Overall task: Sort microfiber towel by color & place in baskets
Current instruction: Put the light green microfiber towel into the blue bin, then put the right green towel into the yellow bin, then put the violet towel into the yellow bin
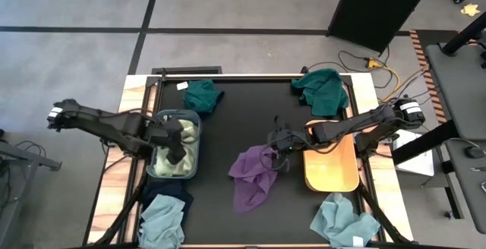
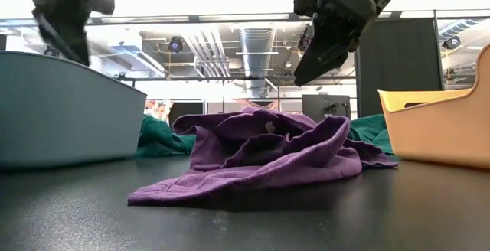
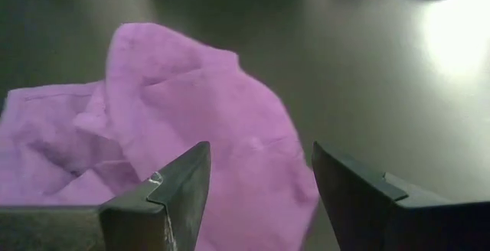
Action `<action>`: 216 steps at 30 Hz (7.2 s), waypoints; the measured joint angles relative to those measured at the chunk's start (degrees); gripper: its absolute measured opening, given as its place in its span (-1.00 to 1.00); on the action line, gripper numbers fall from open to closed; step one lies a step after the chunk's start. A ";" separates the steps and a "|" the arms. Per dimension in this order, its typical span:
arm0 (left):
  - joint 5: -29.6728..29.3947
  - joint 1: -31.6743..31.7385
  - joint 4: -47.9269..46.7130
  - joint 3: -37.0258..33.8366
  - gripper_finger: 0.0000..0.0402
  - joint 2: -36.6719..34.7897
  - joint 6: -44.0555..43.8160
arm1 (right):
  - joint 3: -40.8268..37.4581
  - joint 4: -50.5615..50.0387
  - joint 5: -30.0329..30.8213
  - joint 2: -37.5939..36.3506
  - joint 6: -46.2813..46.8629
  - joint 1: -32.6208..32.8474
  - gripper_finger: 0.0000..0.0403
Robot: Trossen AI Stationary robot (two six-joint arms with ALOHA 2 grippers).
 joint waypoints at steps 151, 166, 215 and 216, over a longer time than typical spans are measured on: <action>-19.19 -3.37 38.59 -7.47 0.15 -5.48 27.30 | 11.06 -71.69 -0.18 -13.84 31.36 3.06 0.25; -19.29 -3.37 38.77 -7.47 0.15 -3.80 27.32 | -11.41 -51.22 1.70 -8.88 42.71 3.04 0.10; -16.18 -3.77 60.94 -14.07 0.15 4.44 33.24 | 12.51 -3.69 -0.99 26.74 -2.88 6.73 0.25; -16.20 -3.77 60.93 -14.07 0.15 4.65 32.92 | 12.52 -3.78 -1.12 26.89 -2.88 6.76 0.21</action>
